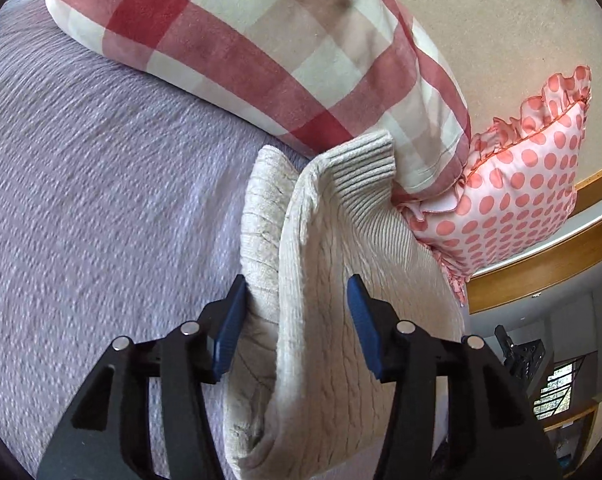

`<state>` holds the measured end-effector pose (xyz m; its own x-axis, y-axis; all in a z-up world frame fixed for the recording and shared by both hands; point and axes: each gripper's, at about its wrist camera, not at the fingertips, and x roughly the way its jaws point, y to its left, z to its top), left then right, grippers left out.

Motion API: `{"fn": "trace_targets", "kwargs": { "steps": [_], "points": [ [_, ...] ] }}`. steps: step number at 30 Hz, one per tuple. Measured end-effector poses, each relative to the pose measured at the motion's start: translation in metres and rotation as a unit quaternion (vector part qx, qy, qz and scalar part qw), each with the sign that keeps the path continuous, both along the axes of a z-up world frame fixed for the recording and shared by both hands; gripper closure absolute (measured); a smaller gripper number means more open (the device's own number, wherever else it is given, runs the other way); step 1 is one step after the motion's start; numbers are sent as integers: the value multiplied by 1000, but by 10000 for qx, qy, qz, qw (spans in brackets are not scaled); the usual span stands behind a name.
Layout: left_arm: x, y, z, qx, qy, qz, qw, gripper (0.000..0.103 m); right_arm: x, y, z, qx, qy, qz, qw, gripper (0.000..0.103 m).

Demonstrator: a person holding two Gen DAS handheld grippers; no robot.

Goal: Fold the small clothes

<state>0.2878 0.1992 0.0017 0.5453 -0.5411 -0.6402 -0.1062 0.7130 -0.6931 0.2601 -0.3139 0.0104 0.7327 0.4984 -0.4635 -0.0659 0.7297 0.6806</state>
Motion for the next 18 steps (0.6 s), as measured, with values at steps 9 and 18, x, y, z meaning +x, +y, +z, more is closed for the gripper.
{"fn": "trace_targets", "kwargs": {
  "steps": [9, 18],
  "points": [
    [5, -22, 40, -313, -130, 85, 9994, 90, -8, -32, 17, 363, -298, -236, 9986, 3],
    [33, -261, 132, -150, -955, -1376, 9858, 91, -20, -78, 31, 161, -587, -870, 9943, 3]
  ]
}}
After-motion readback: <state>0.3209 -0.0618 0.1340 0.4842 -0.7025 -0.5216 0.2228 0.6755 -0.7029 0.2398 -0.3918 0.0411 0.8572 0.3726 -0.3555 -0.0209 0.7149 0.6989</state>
